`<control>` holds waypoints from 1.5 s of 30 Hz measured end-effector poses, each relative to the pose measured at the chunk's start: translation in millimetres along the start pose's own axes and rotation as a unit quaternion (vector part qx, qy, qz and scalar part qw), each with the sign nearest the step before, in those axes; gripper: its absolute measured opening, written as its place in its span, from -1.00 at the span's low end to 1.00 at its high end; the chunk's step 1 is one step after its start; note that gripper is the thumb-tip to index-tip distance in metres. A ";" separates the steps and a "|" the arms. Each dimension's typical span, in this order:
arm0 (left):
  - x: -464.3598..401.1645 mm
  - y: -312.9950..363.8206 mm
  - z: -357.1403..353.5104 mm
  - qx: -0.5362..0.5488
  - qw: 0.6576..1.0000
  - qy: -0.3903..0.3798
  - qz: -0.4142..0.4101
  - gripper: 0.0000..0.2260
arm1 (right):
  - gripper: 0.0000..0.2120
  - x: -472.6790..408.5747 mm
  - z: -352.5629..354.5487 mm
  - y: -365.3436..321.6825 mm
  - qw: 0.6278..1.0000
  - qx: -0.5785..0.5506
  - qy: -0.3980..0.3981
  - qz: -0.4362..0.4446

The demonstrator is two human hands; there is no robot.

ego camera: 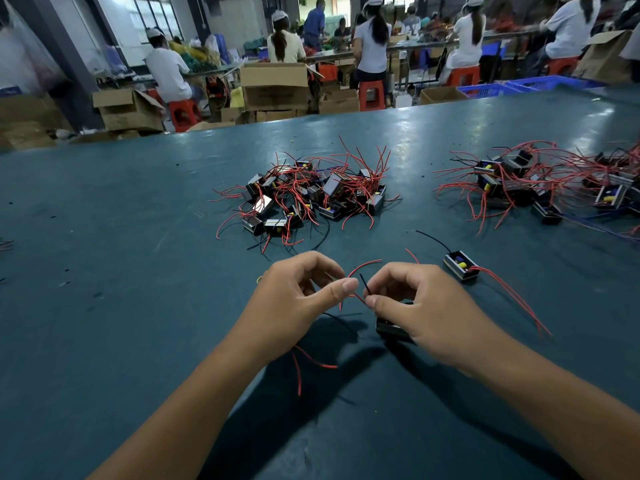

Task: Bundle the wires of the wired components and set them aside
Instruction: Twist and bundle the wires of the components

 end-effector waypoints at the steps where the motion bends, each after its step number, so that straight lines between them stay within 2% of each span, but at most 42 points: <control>1: 0.4 -0.4 -1.7 -0.014 1.000 -0.009 -0.008 -0.83 | -0.90 0.0 -0.3 -0.2 1.000 0.000 0.001 0.002; 3: 0.8 -2.4 -2.2 -0.053 0.998 -0.018 -0.018 -0.88 | -0.89 0.0 -0.6 -0.3 1.000 -0.008 -0.001 0.007; 6: -1.2 -3.9 1.3 -0.100 0.995 0.010 -0.028 -0.88 | -0.88 3.9 -1.2 -4.9 0.998 -0.020 -0.029 0.049; 10: -1.4 0.6 -0.5 -0.143 0.987 0.016 -0.066 -0.88 | -0.95 10.5 -2.4 -17.2 0.976 0.109 -0.020 0.186; 13: -1.5 1.1 -2.6 -0.142 0.987 0.017 -0.079 -0.88 | -0.97 16.1 -10.9 -20.1 0.945 0.160 -0.080 0.272; 15: -1.6 0.7 -3.8 -0.127 0.989 0.019 -0.080 -0.87 | -0.96 18.8 -17.6 -17.9 0.931 0.184 -0.128 0.288; 18: -2.6 -2.4 -4.3 -0.058 0.997 0.018 -0.049 -0.91 | -0.95 16.6 -18.5 -15.2 0.934 0.202 -0.110 0.274; 21: -3.4 -7.0 4.0 -0.036 0.998 0.050 -0.018 -0.83 | -0.98 11.4 -12.3 -13.2 0.952 0.187 -0.068 0.235; 30: -1.8 -11.4 16.3 -0.191 0.978 -0.074 -0.034 -0.85 | -0.91 1.0 -1.1 -1.7 0.985 0.110 0.044 0.126; 32: -1.1 -13.0 13.8 -0.213 0.971 -0.103 -0.030 -0.85 | -0.91 1.2 -2.5 0.7 0.990 0.089 0.040 0.105; 37: 0.6 -13.9 5.8 -0.335 0.921 -0.191 -0.045 -0.83 | -0.90 2.1 -9.4 4.3 0.993 0.075 0.029 0.085; 41: -0.3 -9.4 10.0 -0.269 0.949 -0.154 -0.063 -0.97 | -0.87 -0.8 -9.5 7.9 0.998 0.009 0.038 0.050; 45: 0.4 -5.6 14.0 -0.233 0.961 -0.127 -0.071 -0.93 | -0.83 -3.3 -11.6 11.7 0.995 -0.090 0.038 0.008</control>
Point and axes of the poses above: each hand's wrist, its own x-axis away from the middle knuckle, its own z-axis out of the back of the hand, y = z × x, the point moved 3 cm from there along -x, towards the middle knuckle, and after that the axes turned 5 degrees about -z, right-handed, at the moved point
